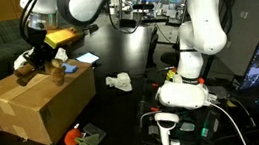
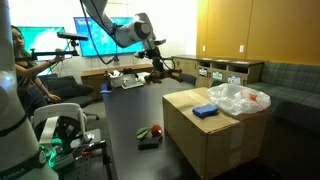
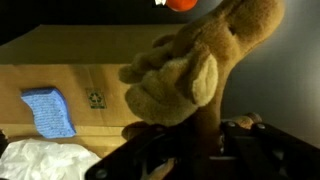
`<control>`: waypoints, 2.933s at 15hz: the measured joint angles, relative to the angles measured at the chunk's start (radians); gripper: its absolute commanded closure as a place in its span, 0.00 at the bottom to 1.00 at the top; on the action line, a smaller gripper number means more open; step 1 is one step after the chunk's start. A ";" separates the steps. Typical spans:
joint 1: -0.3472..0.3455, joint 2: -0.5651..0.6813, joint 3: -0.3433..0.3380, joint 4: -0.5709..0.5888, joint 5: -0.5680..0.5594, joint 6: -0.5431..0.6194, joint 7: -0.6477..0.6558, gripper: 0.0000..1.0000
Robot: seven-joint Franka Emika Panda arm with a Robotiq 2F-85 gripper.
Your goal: Put the objects on the table on top of the box and put the objects on the box on the table
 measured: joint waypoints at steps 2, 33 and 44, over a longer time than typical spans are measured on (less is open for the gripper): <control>-0.017 0.052 -0.007 0.072 0.000 0.000 0.003 0.96; 0.040 0.338 -0.143 0.353 0.015 -0.050 0.116 0.00; 0.018 -0.027 -0.041 -0.252 0.039 0.111 0.097 0.00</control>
